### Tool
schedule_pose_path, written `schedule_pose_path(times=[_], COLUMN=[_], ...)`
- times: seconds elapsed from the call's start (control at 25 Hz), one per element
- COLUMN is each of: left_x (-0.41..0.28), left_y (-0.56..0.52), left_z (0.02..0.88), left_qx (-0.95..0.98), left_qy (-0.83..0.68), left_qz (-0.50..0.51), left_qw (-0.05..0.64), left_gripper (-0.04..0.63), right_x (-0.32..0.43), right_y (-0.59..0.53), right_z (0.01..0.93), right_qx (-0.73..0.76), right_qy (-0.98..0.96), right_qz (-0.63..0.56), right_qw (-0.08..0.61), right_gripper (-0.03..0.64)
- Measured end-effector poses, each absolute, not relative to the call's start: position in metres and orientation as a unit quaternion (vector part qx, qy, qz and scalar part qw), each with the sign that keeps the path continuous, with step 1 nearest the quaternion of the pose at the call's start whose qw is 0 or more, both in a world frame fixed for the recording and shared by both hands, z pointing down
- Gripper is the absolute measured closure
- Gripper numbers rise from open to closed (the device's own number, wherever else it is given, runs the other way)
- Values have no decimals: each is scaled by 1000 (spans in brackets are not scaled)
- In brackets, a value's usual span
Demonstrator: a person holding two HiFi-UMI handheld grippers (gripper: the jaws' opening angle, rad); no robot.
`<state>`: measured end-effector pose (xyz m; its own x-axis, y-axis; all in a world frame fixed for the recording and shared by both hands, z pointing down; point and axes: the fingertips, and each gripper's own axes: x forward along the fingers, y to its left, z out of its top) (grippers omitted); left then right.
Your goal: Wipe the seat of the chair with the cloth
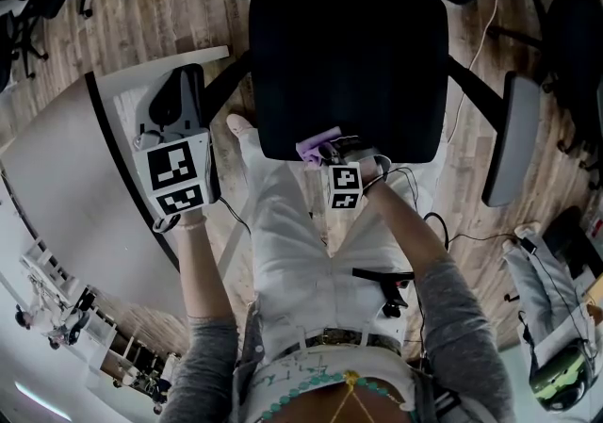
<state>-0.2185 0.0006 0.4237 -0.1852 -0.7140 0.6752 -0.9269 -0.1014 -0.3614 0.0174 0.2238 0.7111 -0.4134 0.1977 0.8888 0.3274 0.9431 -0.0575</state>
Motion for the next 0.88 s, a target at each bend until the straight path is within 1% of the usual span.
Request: schedule_pose_path(times=[0.52,0.88], left_x=[-219,-217], left_y=[2,3], left_z=[422,424], left_qx=[621,619], left_qy=[-658,-657], left_qz=[407,409], left_qw=[129,132], left_gripper=[588,588], right_x=[48,82], right_y=[215,207], right_z=[712,719], right_qx=[-136,-112], right_qy=[-833,-824], right_qz=[-51,-43], right_qw=[534,553], right_gripper=[569,569])
